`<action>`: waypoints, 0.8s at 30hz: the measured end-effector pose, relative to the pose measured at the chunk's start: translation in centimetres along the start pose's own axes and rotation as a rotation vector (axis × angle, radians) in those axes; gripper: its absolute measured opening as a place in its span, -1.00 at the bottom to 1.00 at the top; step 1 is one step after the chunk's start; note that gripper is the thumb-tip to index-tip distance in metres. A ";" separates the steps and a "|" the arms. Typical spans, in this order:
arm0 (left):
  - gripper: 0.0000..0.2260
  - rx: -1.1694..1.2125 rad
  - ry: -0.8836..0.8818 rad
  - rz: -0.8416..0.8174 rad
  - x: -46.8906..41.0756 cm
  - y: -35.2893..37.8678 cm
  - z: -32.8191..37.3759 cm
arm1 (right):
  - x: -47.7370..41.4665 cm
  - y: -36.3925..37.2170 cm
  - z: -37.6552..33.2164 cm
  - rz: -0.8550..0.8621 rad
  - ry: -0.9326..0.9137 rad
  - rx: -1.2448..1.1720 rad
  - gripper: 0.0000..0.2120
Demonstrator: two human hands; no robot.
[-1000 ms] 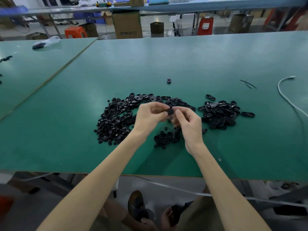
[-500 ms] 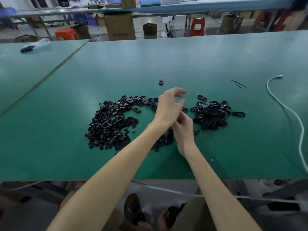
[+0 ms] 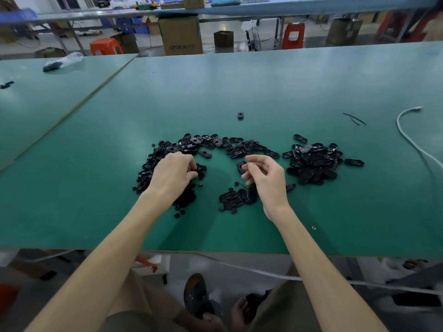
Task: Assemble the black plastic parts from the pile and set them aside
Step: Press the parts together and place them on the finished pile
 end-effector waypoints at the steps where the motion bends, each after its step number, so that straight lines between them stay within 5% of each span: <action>1: -0.90 0.011 0.015 0.044 0.1 -0.2 0.1 | 0.0 0.0 0.0 -0.001 0.003 0.000 -0.82; 6: -0.93 0.237 0.006 0.185 0.3 -1.3 -0.2 | 0.1 0.1 0.0 -0.018 0.007 0.001 -0.83; 15: -0.82 1.204 -0.202 -0.054 0.3 1.6 1.1 | 0.6 0.9 -0.7 -0.104 -0.023 0.020 -0.94; 20: -0.81 1.369 -0.248 -0.155 0.9 2.9 2.6 | 0.8 1.6 -1.0 -0.180 -0.046 0.066 -0.95; 24: -0.82 1.276 -0.243 -0.093 1.2 3.2 2.7 | 0.9 1.9 -1.2 -0.202 -0.052 0.078 -0.94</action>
Point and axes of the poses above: each hand's wrist, its own x-axis away from the middle knuckle, its own y-axis out of the palm, z = x × y, the point moved 9 cm from there along -x, towards the middle knuckle
